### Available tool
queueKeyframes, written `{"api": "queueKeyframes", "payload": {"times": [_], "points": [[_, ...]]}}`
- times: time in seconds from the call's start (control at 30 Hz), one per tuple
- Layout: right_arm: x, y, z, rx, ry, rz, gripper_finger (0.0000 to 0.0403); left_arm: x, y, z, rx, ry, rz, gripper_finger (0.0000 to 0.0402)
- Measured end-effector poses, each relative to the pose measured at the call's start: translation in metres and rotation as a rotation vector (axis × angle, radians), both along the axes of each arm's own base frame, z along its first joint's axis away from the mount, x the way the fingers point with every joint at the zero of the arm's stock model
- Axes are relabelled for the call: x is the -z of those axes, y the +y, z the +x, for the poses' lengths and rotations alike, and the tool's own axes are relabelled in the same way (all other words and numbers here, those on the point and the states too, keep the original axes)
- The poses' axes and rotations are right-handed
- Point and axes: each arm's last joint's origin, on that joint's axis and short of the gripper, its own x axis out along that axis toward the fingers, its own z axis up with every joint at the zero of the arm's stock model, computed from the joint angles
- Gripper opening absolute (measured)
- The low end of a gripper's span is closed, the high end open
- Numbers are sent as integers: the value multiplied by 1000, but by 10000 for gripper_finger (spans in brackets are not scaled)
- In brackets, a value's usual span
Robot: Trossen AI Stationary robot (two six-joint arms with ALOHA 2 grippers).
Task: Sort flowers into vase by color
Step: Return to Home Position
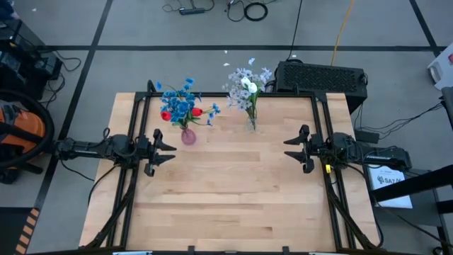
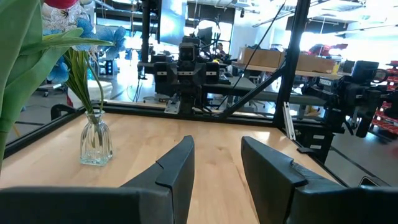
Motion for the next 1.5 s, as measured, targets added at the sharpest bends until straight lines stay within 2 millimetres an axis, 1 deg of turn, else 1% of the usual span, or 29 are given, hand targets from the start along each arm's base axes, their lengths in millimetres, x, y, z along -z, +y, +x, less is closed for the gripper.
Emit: {"api": "queueKeyframes", "payload": {"times": [0.17, 0.37, 0.47, 0.67, 0.77, 1.5], "points": [[0, 0, 0, 0, 0, 0, 196, 0, 0, 0, 0, 0, 2, 138], [0, 0, 0, -1, 1, 0, 196, 2, 1, 0, -23, 15, 58, 138], [0, 0, 0, -1, 1, 0, 196, 5, 2, 0, -82, 46, 52, 138], [0, 0, 0, -1, 1, 0, 196, 4, 5, 0, -192, 43, 69, 138], [0, 0, 0, -1, 1, 0, 196, 4, 5, 0, -197, 45, 93, 138], [0, 0, 0, -1, 2, 0, 196, 4, 5, 0, -191, 45, 95, 138]]}}
